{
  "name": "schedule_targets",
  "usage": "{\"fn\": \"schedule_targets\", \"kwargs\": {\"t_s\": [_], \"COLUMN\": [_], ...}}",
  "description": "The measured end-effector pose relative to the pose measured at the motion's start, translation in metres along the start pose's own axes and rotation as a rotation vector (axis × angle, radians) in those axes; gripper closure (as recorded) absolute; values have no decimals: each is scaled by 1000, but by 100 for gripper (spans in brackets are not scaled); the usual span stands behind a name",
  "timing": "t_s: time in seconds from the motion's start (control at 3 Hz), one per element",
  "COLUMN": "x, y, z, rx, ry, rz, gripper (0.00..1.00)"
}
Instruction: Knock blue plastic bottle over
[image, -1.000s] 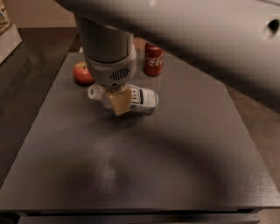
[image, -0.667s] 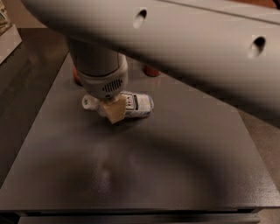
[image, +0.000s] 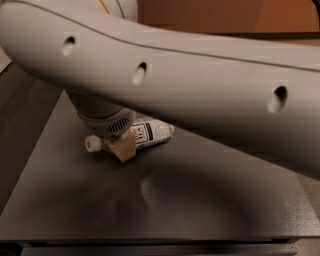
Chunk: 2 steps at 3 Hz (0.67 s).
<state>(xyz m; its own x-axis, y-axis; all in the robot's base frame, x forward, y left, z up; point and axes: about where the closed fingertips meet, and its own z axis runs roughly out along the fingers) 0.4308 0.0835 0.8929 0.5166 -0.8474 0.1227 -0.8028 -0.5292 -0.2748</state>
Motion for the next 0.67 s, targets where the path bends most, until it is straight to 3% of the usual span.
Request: {"fn": "schedule_targets", "kwargs": {"t_s": [0.33,0.67], "x": [-9,-9], "y": [14,14], "z": [29,29], "rx": [-28,-28], "ry": [-21,-21], "rz": [24,24], "gripper": [0,0]}}
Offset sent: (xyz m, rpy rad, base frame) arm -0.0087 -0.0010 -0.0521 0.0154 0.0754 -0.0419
